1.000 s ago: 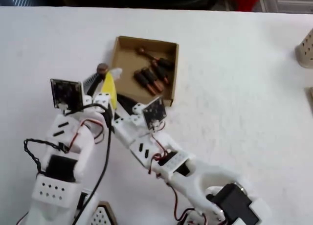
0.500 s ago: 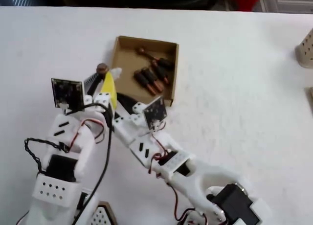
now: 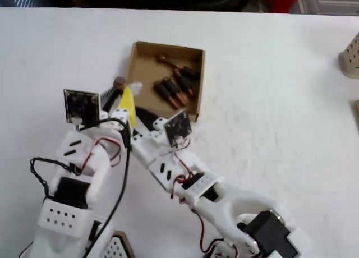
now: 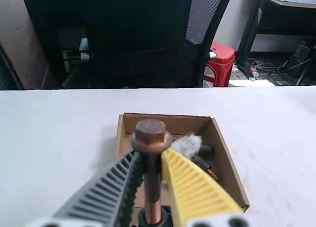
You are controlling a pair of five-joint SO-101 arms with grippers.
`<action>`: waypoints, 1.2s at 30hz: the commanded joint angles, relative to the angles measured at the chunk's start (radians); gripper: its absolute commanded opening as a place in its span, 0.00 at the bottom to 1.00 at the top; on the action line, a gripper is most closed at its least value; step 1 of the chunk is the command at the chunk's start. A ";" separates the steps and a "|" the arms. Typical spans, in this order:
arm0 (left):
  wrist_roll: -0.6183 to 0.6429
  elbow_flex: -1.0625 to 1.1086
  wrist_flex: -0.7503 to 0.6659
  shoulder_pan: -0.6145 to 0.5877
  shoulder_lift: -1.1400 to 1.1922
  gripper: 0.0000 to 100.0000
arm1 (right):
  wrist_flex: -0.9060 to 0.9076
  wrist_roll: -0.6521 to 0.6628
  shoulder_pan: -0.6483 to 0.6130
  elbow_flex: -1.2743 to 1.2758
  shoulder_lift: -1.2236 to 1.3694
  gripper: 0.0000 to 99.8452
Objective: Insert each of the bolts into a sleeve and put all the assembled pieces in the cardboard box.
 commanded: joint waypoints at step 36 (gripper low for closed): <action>-0.247 -0.060 0.410 0.012 -0.012 0.32 | -0.033 0.012 0.036 -0.011 -0.044 0.02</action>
